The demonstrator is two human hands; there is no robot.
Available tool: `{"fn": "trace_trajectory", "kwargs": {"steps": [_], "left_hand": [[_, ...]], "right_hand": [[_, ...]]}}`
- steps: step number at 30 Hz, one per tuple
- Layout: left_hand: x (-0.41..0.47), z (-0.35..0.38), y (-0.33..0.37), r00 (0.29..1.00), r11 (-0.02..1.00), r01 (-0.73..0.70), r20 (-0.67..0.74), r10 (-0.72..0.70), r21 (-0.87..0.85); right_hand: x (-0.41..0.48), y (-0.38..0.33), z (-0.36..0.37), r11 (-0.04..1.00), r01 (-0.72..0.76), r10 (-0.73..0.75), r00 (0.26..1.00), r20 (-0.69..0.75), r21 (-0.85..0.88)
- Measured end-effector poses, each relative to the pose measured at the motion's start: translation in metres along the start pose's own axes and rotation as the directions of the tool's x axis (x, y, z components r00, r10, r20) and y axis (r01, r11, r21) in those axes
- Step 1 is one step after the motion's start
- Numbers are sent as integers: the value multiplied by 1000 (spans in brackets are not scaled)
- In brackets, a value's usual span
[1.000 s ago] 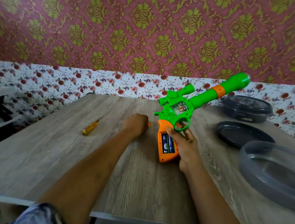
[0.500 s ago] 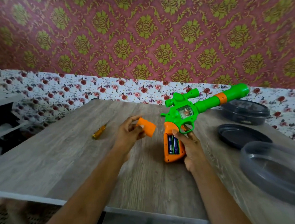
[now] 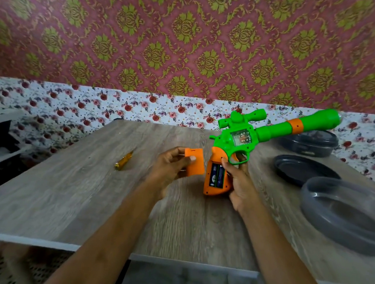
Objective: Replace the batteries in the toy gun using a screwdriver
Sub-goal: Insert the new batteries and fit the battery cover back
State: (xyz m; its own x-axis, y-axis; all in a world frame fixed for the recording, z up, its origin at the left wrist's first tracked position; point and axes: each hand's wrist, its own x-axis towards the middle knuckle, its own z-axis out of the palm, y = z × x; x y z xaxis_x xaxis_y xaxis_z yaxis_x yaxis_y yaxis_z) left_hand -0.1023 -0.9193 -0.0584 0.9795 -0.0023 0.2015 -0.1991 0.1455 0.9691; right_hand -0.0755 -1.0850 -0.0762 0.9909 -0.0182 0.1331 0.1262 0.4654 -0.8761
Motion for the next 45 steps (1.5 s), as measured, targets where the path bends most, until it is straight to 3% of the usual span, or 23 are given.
{"fn": "trace_trajectory", "kwargs": {"steps": [5, 10, 31, 39, 45], "left_hand": [[1, 5, -8, 996, 997, -7, 94, 0, 80], [2, 6, -13, 995, 973, -36, 94, 15, 226], [2, 5, -10, 993, 960, 45, 95, -74, 276], [0, 10, -15, 998, 958, -60, 45, 49, 280], [-1, 17, -18, 996, 971, -86, 48, 78, 221]], "right_hand": [[1, 2, -2, 999, 38, -37, 999, 40, -4], [2, 3, -1, 1000, 22, -21, 998, 54, -14], [0, 1, -1, 1000, -2, 2, 998, 56, -1], [-1, 0, 3, 998, -31, 29, 999, 38, 53], [-4, -4, 7, 990, -110, 96, 985, 143, 91]]}}
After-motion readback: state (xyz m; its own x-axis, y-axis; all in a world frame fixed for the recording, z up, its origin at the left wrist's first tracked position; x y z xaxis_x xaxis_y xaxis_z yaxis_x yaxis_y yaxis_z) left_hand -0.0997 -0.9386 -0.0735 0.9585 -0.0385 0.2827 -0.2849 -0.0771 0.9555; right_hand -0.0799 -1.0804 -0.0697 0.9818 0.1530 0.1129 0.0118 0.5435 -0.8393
